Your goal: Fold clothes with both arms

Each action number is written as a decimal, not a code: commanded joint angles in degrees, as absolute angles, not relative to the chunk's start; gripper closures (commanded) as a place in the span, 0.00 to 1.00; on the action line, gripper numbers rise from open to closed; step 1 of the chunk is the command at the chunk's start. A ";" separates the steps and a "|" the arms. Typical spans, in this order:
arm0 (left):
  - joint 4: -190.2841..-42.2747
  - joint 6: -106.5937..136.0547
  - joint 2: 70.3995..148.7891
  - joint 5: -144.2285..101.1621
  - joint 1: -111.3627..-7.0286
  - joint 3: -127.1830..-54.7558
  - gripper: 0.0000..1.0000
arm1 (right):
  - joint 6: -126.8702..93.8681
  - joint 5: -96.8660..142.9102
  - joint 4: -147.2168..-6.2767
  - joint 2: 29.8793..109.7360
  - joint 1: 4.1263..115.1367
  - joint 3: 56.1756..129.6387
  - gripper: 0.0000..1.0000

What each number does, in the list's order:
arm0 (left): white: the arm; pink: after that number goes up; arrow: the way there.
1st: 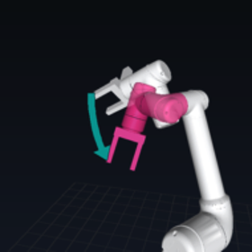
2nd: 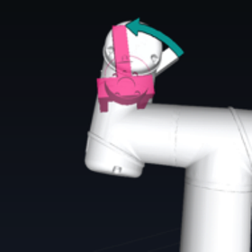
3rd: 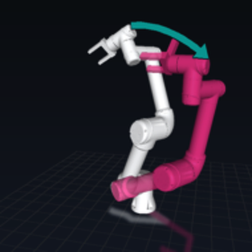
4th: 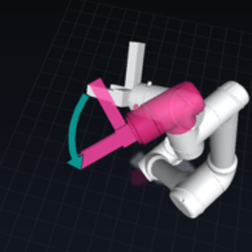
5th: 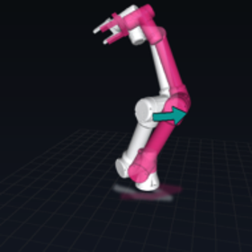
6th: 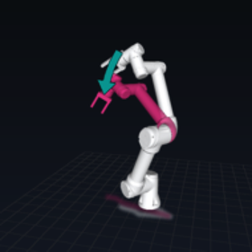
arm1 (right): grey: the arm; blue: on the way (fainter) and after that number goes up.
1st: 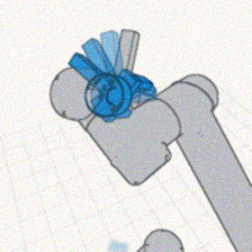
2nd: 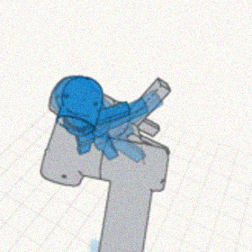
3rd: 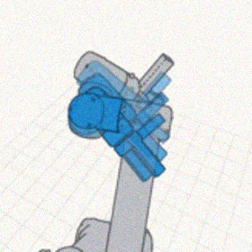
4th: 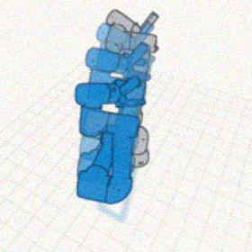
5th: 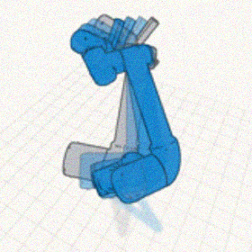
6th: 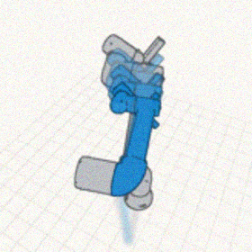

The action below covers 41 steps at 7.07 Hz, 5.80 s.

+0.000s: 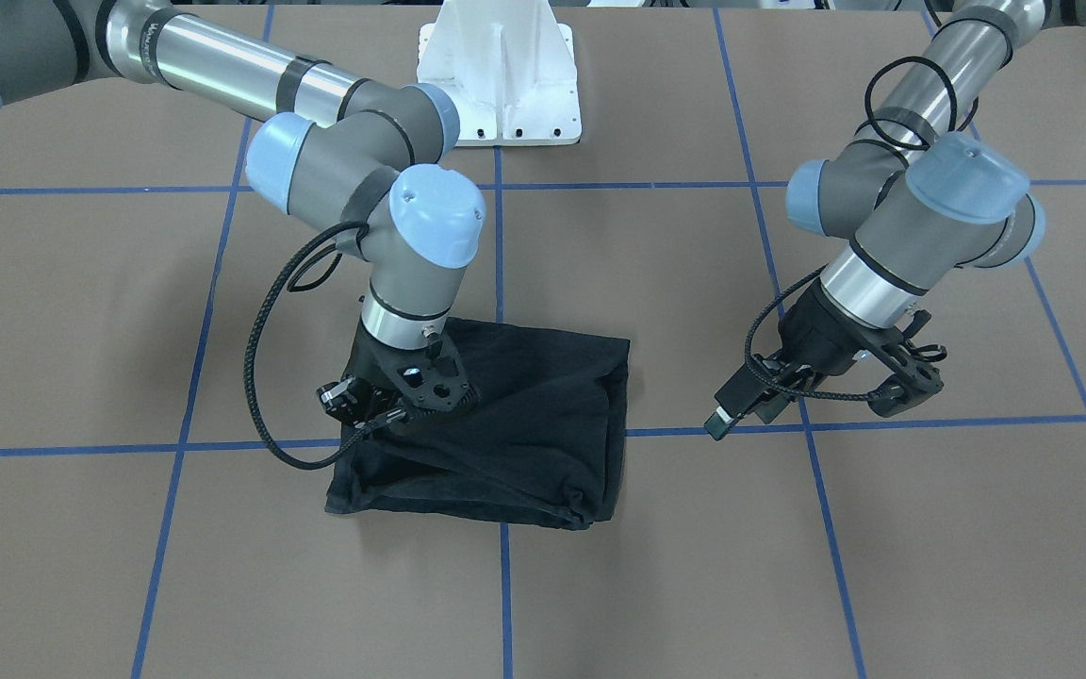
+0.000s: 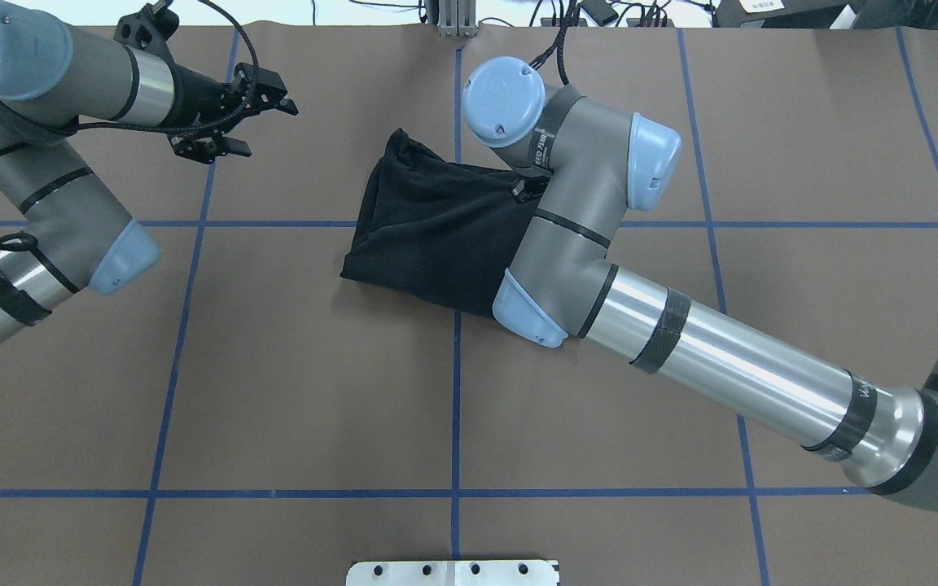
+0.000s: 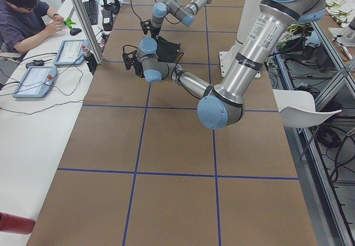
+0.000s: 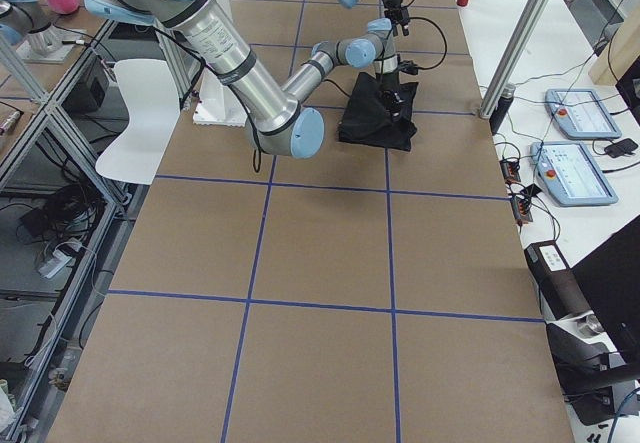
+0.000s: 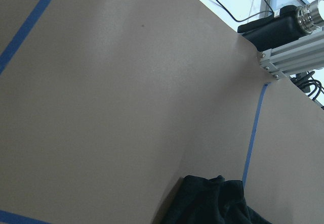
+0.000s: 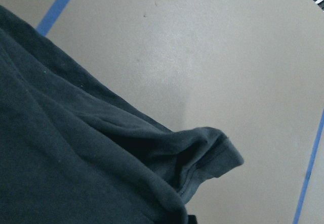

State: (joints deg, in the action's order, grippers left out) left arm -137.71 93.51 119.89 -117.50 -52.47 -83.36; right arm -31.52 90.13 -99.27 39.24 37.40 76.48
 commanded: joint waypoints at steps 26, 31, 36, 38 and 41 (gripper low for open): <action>-144.49 88.79 142.91 -107.49 -47.62 -48.44 1.00 | -32.70 118.21 -91.76 39.20 52.82 72.77 0.00; -141.95 76.23 137.76 -119.41 -58.07 -54.19 1.00 | -30.24 119.87 -92.02 40.33 57.02 72.77 0.00; -141.94 60.83 116.96 -122.70 -65.99 -73.52 0.00 | -15.87 124.72 -92.55 51.91 66.16 77.33 0.00; -141.86 43.58 107.61 -121.91 -70.90 -79.09 0.00 | -8.47 124.54 -92.46 58.76 69.24 80.92 0.00; -142.38 36.03 101.79 -115.76 -73.39 -80.41 0.00 | -2.99 124.28 -91.85 69.76 75.66 87.35 0.00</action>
State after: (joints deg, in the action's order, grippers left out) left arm -142.18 37.36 103.63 -117.88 -72.83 -79.48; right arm -3.93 124.46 -92.08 66.06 73.40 84.92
